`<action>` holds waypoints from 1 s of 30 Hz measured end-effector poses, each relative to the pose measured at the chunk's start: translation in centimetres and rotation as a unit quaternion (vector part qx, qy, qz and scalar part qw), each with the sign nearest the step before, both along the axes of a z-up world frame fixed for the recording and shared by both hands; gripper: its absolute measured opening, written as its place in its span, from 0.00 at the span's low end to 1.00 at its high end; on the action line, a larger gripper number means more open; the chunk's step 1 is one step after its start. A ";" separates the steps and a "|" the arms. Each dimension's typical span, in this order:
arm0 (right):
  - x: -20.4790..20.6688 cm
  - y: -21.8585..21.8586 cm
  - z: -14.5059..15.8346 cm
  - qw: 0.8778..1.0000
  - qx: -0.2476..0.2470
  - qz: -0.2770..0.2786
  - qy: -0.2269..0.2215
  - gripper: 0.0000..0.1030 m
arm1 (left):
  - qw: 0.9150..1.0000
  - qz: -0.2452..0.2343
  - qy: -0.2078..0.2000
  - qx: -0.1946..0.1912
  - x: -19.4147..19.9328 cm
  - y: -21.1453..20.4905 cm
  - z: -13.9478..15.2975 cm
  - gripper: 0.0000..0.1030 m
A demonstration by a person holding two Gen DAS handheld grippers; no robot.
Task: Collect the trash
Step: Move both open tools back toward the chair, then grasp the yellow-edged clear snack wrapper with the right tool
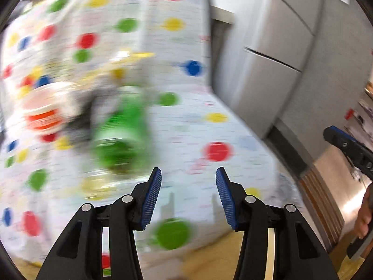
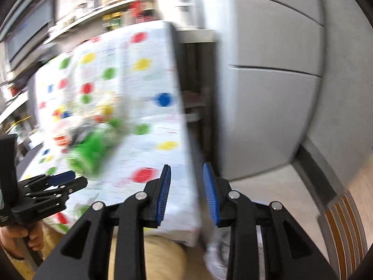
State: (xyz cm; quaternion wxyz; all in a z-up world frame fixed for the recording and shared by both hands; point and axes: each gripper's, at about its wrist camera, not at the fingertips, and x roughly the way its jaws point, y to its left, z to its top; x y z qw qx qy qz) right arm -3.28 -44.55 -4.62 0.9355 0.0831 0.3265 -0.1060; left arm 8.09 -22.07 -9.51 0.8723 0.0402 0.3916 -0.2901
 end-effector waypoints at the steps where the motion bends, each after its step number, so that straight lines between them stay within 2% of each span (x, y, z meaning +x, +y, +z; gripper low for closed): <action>1: 1.2 1.5 0.0 1.000 -0.002 0.019 0.002 0.28 | 1.000 0.014 -0.003 0.003 0.4 1.2 0.2 0.49; 8: 7.7 8.0 -0.1 0.996 0.003 0.093 0.014 0.29 | 0.991 0.133 -0.010 0.026 3.9 11.7 0.9 0.49; 10: 10.0 9.3 -0.1 0.995 0.007 0.102 0.015 0.41 | 0.986 0.162 -0.012 0.029 5.2 14.0 1.1 0.49; 12: 12.5 10.5 -0.1 0.994 0.017 0.110 0.019 0.43 | 0.983 0.180 -0.015 0.035 6.1 15.2 1.3 0.49; 15: 15.3 11.8 -0.3 0.992 0.034 0.119 0.025 0.44 | 0.980 0.195 -0.014 0.038 7.6 16.5 1.3 0.50; 19: 19.5 13.0 -0.8 0.991 0.058 0.116 0.028 0.58 | 0.979 0.201 -0.010 0.047 9.4 16.9 1.1 0.51; 21: 21.4 13.5 -1.1 0.990 0.069 0.118 0.032 0.59 | 0.979 0.199 -0.008 0.055 10.4 17.1 0.8 0.51; 24: 23.6 14.1 -1.8 0.989 0.079 0.121 0.042 0.59 | 0.978 0.199 -0.005 0.064 11.3 17.3 0.4 0.61; 30: 26.3 14.5 -2.4 0.986 0.100 0.126 0.035 0.59 | 0.974 0.217 -0.005 0.072 12.6 18.7 0.1 0.62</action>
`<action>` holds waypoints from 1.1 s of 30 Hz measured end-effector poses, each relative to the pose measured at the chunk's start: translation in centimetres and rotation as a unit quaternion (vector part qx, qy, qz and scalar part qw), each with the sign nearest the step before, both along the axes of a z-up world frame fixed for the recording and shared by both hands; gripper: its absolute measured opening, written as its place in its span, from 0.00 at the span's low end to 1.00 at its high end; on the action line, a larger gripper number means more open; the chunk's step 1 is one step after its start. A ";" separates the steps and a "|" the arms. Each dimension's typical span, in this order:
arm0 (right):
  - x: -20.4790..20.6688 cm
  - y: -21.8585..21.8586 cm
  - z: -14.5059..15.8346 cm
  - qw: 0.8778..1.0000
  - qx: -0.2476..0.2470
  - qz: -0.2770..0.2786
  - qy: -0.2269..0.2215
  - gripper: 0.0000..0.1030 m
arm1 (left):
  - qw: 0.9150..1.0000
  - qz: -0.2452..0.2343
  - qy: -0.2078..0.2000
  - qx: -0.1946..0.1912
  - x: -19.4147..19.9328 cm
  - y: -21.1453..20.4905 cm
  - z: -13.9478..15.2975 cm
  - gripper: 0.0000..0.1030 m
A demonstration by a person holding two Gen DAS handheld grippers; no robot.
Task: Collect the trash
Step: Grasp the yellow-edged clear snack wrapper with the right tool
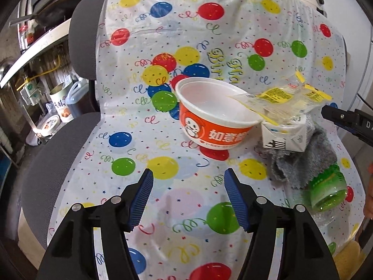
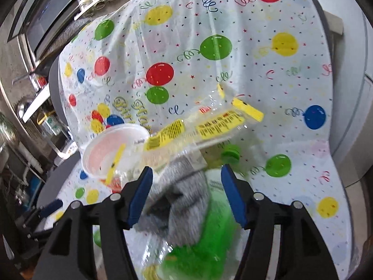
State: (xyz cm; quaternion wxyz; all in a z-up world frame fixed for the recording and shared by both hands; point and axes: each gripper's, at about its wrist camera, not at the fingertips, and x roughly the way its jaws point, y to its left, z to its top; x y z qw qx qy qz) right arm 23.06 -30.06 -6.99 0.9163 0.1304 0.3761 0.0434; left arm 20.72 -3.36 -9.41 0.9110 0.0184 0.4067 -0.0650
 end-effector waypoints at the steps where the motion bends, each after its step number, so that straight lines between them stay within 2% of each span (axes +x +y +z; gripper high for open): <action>1: 1.0 -0.1 -0.2 1.000 0.010 -0.002 0.006 0.59 | 1.000 0.005 0.000 -0.001 0.2 0.4 0.1 0.62; 6: 4.6 -0.8 -2.0 0.997 0.043 -0.035 0.045 0.59 | 1.000 0.020 -0.001 -0.006 0.3 1.9 0.2 0.62; 8: 5.4 -0.9 -2.0 0.996 0.059 -0.047 0.046 0.51 | 1.000 0.027 0.000 -0.004 0.2 2.6 0.2 0.62; 10: 5.6 -0.5 -1.2 0.997 0.053 -0.052 0.037 0.32 | 0.999 0.032 0.002 -0.004 0.0 3.3 0.1 0.62; 11: 5.6 -0.1 -0.6 0.997 0.046 -0.052 0.029 0.27 | 0.999 0.034 0.002 -0.004 -0.1 3.5 0.2 0.62; 13: 5.3 0.7 0.9 0.999 0.031 -0.044 0.010 0.07 | 0.999 0.037 0.000 -0.005 -0.4 3.8 0.5 0.62; 14: 5.0 0.9 1.7 0.999 0.029 -0.038 -0.001 0.03 | 0.999 0.037 -0.002 -0.007 -0.6 3.9 0.7 0.62; 18: 1.8 1.6 6.2 0.997 0.019 -0.013 -0.071 0.02 | 1.000 0.024 -0.013 -0.008 -1.7 3.4 1.8 0.62; 20: 0.2 1.4 8.0 0.996 0.017 -0.001 -0.089 0.02 | 1.000 0.012 -0.018 -0.005 -2.3 2.7 2.3 0.62; 23: -3.0 1.0 10.5 0.994 -0.021 0.006 -0.109 0.02 | 1.000 -0.016 -0.021 -0.007 -2.9 1.3 2.6 0.62; 26: -6.5 -0.4 12.0 0.992 -0.054 0.002 -0.112 0.02 | 0.998 -0.057 -0.026 -0.001 -3.3 -0.9 2.8 0.62; 29: -8.5 -2.0 12.1 0.993 -0.076 -0.003 -0.094 0.02 | 0.994 -0.101 -0.030 0.009 -3.4 -3.7 2.9 0.66; 33: -10.1 -2.7 10.9 0.984 -0.162 -0.025 -0.073 0.02 | 0.988 -0.149 -0.025 0.024 -3.4 -7.6 2.4 0.67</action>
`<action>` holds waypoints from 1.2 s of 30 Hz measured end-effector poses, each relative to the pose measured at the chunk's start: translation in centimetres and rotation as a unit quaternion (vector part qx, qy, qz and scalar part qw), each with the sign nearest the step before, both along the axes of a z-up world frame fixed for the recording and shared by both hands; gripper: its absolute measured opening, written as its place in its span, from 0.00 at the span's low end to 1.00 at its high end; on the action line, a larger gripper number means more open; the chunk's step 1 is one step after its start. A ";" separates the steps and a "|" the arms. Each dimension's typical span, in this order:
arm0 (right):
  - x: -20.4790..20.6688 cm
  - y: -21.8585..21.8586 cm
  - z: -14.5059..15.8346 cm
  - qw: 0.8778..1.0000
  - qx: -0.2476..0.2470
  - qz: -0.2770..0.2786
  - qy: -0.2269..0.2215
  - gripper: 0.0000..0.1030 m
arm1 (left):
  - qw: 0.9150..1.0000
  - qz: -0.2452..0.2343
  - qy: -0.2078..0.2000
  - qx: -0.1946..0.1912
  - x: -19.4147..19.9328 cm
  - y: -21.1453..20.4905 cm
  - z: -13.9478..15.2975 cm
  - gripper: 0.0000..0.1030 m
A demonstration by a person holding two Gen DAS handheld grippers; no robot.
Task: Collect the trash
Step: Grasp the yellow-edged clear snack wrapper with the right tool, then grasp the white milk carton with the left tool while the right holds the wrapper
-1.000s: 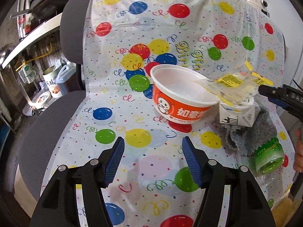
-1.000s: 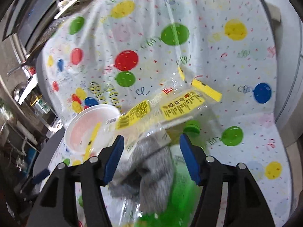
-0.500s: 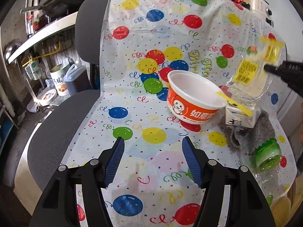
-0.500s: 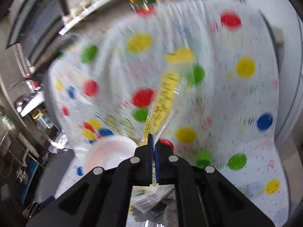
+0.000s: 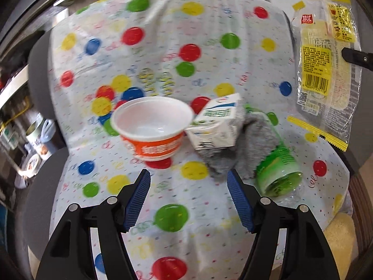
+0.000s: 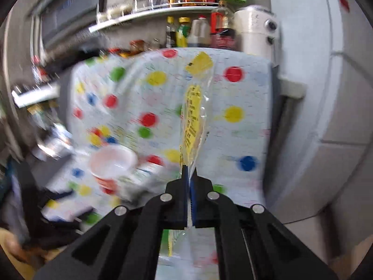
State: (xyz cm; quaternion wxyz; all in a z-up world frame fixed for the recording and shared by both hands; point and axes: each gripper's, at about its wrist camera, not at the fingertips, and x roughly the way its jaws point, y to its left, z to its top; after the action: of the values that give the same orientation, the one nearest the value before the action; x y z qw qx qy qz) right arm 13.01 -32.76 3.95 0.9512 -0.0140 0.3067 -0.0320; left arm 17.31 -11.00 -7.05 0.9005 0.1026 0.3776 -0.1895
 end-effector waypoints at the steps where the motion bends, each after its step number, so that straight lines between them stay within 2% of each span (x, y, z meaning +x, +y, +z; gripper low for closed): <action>1: 0.1 -0.1 -0.6 1.000 -0.026 -0.004 0.017 0.02 | 1.000 -0.005 0.001 0.000 0.1 -0.5 -0.1 0.67; 5: 1.3 -0.9 -4.1 0.994 -0.021 0.014 0.103 0.02 | 1.000 -0.021 -0.002 0.008 0.8 -2.7 -0.3 0.67; 8: 2.6 -1.9 -6.5 0.991 0.021 0.019 0.132 0.02 | 0.999 -0.032 -0.004 0.020 1.6 -3.8 -0.5 0.67; 11: 3.7 -2.9 -7.9 0.989 0.072 0.022 0.125 0.03 | 0.999 -0.036 -0.003 0.030 2.6 -4.6 -0.8 0.67; 15: 5.5 -3.8 -8.9 0.989 0.108 0.009 0.105 0.02 | 0.998 -0.048 -0.008 0.048 3.7 -5.9 -1.1 0.67; 24: 6.9 -4.2 -8.4 0.988 0.127 0.006 0.084 0.02 | 0.989 -0.073 -0.036 0.124 5.7 -8.8 -2.4 0.67; 25: 6.9 -4.1 -8.4 0.988 0.127 0.007 0.083 0.02 | 0.988 -0.077 -0.038 0.128 5.9 -9.0 -2.5 0.66; 27: 6.9 -4.0 -8.2 0.989 0.126 0.007 0.082 0.02 | 0.987 -0.079 -0.042 0.134 6.2 -9.3 -2.6 0.54; 28: 6.8 -3.9 -8.2 0.989 0.126 0.008 0.082 0.02 | 0.987 -0.080 -0.039 0.132 6.4 -9.2 -2.6 0.41; 29: 6.7 -3.9 -8.1 0.989 0.127 0.009 0.080 0.02 | 0.989 -0.077 -0.036 0.121 6.6 -8.8 -2.3 0.35; 31: 6.3 -3.9 -7.6 0.989 0.127 0.009 0.076 0.02 | 0.994 -0.063 -0.039 0.081 7.0 -7.7 -1.0 0.35; 33: 5.9 -4.0 -7.0 0.989 0.129 0.009 0.068 0.02 | 0.998 -0.051 -0.028 0.008 7.3 -5.7 1.1 0.34; 34: 5.6 -4.1 -6.7 0.989 0.130 0.008 0.063 0.02 | 0.998 -0.040 -0.013 -0.043 7.5 -4.1 2.3 0.34; 36: 5.0 -4.2 -6.1 0.990 0.132 0.004 0.053 0.02 | 0.993 -0.023 0.005 -0.114 7.4 -2.1 3.9 0.33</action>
State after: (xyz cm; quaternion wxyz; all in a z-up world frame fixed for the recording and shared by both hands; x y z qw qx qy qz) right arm 18.02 -36.94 -2.15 0.9274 0.1087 0.3578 0.0134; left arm 24.73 -13.08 -3.18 0.8999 0.0074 0.3556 -0.2525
